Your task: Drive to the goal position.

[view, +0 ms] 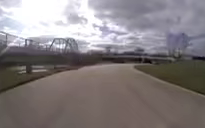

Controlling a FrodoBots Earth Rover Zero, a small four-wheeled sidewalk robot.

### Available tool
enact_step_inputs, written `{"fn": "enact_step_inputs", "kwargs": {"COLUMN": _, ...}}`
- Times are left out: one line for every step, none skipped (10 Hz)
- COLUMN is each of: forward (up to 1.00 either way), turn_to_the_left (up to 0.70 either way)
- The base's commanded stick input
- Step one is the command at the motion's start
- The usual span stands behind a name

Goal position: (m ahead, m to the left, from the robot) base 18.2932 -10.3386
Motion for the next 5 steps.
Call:
{"fn": "enact_step_inputs", "kwargs": {"forward": 1.0, "turn_to_the_left": 0.0}}
{"fn": "enact_step_inputs", "kwargs": {"forward": 1.0, "turn_to_the_left": 0.0}}
{"fn": "enact_step_inputs", "kwargs": {"forward": 1.0, "turn_to_the_left": 0.0}}
{"fn": "enact_step_inputs", "kwargs": {"forward": 1.0, "turn_to_the_left": 0.0}}
{"fn": "enact_step_inputs", "kwargs": {"forward": 1.0, "turn_to_the_left": 0.0}}
